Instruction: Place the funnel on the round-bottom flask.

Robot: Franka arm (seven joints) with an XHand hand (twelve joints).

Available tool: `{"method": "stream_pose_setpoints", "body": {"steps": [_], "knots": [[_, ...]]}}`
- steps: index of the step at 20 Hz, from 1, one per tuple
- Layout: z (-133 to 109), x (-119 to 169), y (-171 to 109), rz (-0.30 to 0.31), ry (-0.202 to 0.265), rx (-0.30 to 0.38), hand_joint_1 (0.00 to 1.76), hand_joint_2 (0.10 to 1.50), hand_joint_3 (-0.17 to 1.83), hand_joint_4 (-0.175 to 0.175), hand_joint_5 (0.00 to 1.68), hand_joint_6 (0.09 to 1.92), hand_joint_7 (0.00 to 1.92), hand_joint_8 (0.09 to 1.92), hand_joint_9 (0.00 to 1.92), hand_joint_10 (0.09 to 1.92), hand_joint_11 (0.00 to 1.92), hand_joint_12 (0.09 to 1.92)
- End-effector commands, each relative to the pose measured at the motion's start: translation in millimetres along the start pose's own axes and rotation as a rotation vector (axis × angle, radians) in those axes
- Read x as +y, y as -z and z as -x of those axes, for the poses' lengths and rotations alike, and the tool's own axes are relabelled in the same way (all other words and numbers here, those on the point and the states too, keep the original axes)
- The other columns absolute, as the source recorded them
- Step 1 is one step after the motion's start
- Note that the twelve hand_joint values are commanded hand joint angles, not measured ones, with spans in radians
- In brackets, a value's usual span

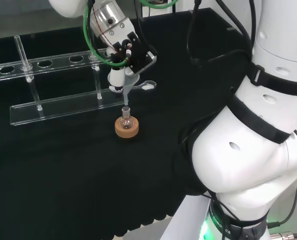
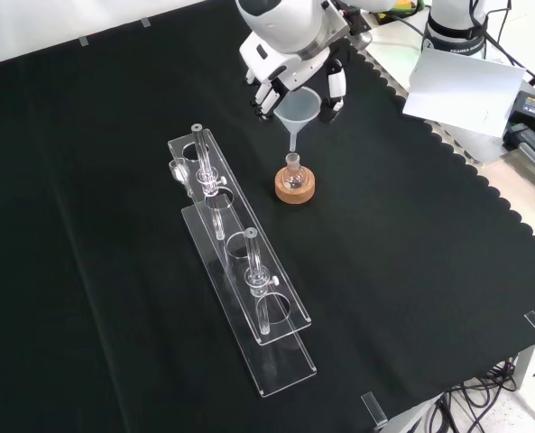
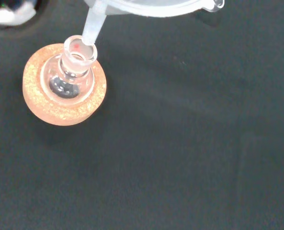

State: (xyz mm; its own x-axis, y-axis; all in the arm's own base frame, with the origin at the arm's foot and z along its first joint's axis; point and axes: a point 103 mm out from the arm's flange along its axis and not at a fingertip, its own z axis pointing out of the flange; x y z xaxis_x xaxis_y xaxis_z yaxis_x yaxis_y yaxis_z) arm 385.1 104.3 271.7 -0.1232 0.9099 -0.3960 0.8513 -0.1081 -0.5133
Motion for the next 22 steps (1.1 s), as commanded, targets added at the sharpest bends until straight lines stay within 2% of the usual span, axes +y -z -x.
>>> {"method": "stream_pose_setpoints", "body": {"steps": [1,22], "knots": [[-10.4,1.9,-4.5,-0.009,0.003,-0.013,0.84,0.63,0.75,-0.052,0.67,0.78,0.9,0.72,1.19,0.41,0.69,1.26],[-15.1,12.1,-14.2,-0.029,0.01,-0.006,0.84,0.63,0.75,-0.052,0.67,0.78,0.9,0.72,1.19,0.41,0.69,1.26]]}}
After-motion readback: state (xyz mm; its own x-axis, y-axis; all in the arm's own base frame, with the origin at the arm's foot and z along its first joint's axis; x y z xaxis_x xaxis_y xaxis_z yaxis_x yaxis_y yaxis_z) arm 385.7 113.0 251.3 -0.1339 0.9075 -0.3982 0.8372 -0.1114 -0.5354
